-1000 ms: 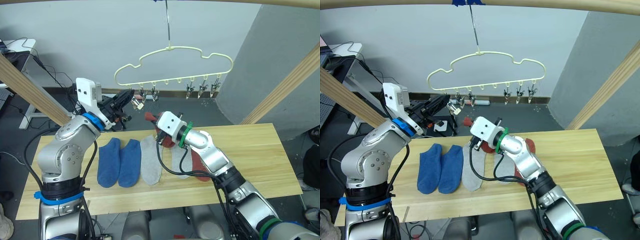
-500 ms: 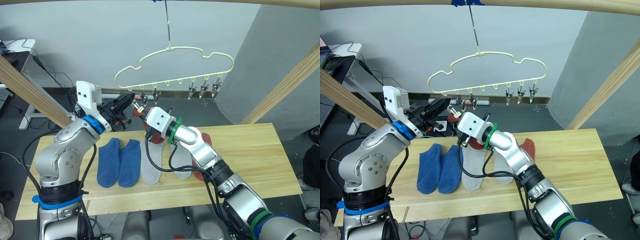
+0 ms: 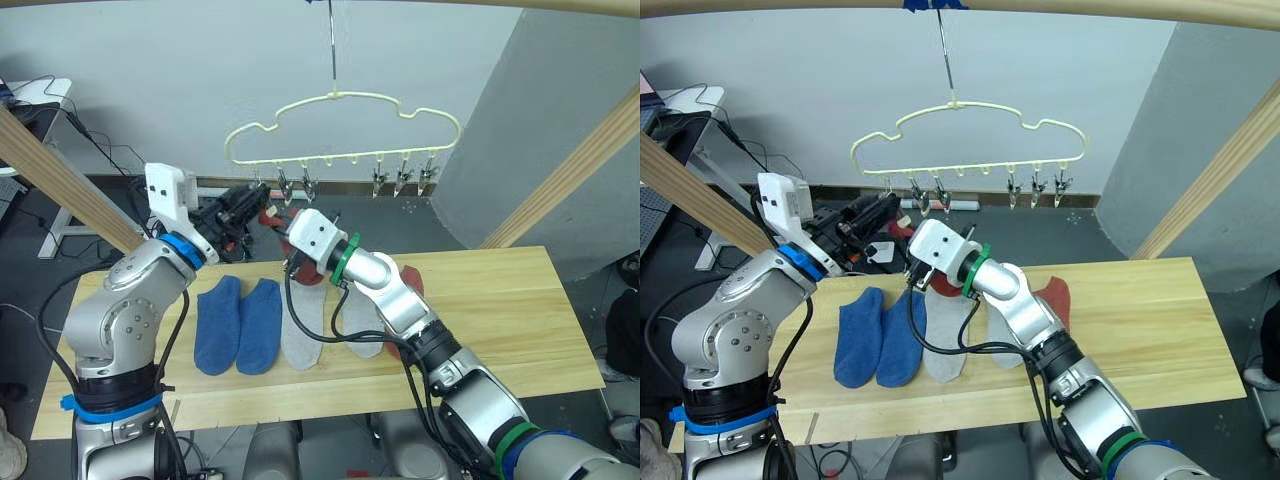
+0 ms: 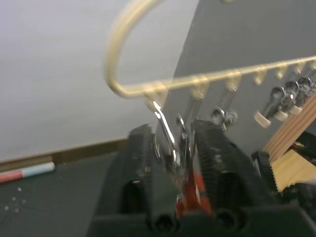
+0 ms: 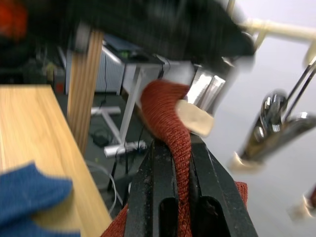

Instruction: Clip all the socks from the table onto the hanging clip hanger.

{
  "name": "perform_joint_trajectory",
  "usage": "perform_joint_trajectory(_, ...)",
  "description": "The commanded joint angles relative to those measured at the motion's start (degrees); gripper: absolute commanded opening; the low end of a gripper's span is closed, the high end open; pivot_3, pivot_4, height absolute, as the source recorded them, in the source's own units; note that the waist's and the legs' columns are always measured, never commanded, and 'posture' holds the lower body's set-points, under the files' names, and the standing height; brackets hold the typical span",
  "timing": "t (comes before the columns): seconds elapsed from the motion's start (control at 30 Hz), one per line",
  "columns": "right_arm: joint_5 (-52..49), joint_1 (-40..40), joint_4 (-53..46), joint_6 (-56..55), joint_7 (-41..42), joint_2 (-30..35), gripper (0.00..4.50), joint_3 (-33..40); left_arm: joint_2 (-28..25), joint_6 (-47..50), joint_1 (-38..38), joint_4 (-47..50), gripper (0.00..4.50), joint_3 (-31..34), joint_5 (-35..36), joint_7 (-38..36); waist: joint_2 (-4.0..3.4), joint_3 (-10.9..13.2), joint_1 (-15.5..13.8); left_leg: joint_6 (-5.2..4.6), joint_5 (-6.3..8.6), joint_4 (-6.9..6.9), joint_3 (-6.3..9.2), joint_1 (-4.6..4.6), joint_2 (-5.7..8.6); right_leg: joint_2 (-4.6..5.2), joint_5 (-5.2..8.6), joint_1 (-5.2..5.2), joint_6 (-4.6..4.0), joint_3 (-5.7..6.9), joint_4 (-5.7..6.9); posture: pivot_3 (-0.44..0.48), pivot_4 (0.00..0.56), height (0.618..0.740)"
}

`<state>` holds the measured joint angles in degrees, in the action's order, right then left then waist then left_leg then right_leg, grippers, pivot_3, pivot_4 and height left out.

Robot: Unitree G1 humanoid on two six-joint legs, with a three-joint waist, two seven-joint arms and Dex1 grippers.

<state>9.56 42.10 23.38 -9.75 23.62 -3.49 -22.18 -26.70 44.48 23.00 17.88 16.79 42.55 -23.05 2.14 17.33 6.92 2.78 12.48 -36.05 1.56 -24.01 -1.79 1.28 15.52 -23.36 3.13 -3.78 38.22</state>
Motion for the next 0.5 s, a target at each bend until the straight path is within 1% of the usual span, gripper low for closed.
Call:
perform_joint_trajectory(0.03,-1.1,0.8,-1.4,-1.5,0.1,-1.2,0.0,0.7,-0.6,0.5,-0.4,2.1,2.28,0.8,1.6,0.0,0.0,0.0,-0.2,0.0,0.0,0.0,0.01,0.0,0.0,0.0,0.0,0.0,0.0,0.0,0.01,-0.145,0.28,0.74)
perform_joint_trajectory(0.17,-1.5,0.8,-1.3,-1.0,1.0,-1.5,0.0,0.7,-0.9,1.0,-1.0,2.7,2.28,1.0,2.0,-0.1,0.0,0.0,-0.4,0.0,0.0,-0.02,0.01,0.0,0.01,0.0,-0.01,0.0,-0.02,0.01,0.05,-0.141,0.28,0.74)
perform_joint_trajectory(0.23,-2.1,0.7,-1.4,-0.6,2.0,-1.6,0.6,0.7,-1.1,1.1,-1.2,3.0,2.3,1.2,2.0,-0.1,0.0,0.0,-0.4,0.0,0.0,-0.03,0.01,0.0,0.01,0.0,-0.01,-0.01,-0.02,0.01,0.08,-0.14,0.28,0.74)
perform_joint_trajectory(0.27,-2.3,0.5,-1.6,-0.2,2.5,-1.7,0.75,0.6,-1.2,1.1,-1.3,3.1,2.3,1.2,1.9,-0.1,0.0,0.0,-0.4,0.01,0.0,-0.03,0.01,0.0,0.01,0.0,-0.01,-0.02,-0.02,0.01,0.09,-0.14,0.28,0.74)
perform_joint_trajectory(0.3,-2.5,0.5,-1.6,0.1,2.8,-1.7,1.06,0.6,-1.3,1.1,-1.4,3.2,2.3,1.1,1.9,-0.1,0.0,0.0,-0.4,0.01,-0.01,-0.03,0.01,0.01,0.01,0.0,-0.01,-0.03,-0.02,0.0,0.12,-0.14,0.28,0.74)
perform_joint_trajectory(0.33,-2.4,0.4,-1.9,0.8,3.3,-1.5,1.48,0.3,-1.5,0.9,-1.5,3.2,2.3,1.1,1.8,-0.1,0.0,0.0,-0.4,0.01,-0.01,-0.03,0.0,0.01,0.01,0.0,-0.01,-0.07,-0.02,-0.01,0.2,-0.14,0.28,0.74)
perform_joint_trajectory(0.47,-1.1,-0.6,-3.6,3.1,5.3,-0.1,2.84,-1.3,-2.1,-0.2,-2.1,3.6,2.3,0.7,0.9,-0.4,0.0,0.0,-0.4,0.11,-0.07,-0.06,0.0,0.01,0.03,0.0,-0.01,-0.17,-0.02,-0.03,0.41,-0.142,0.278,0.74)
perform_joint_trajectory(0.5,-0.9,-1.2,-4.3,3.7,5.8,0.5,2.84,-1.7,-2.2,-0.4,-2.3,3.6,2.3,0.5,0.6,-0.5,0.01,0.0,-0.4,0.12,-0.08,-0.07,0.0,0.02,0.03,-0.01,-0.01,-0.18,-0.02,-0.02,0.45,-0.145,0.277,0.74)
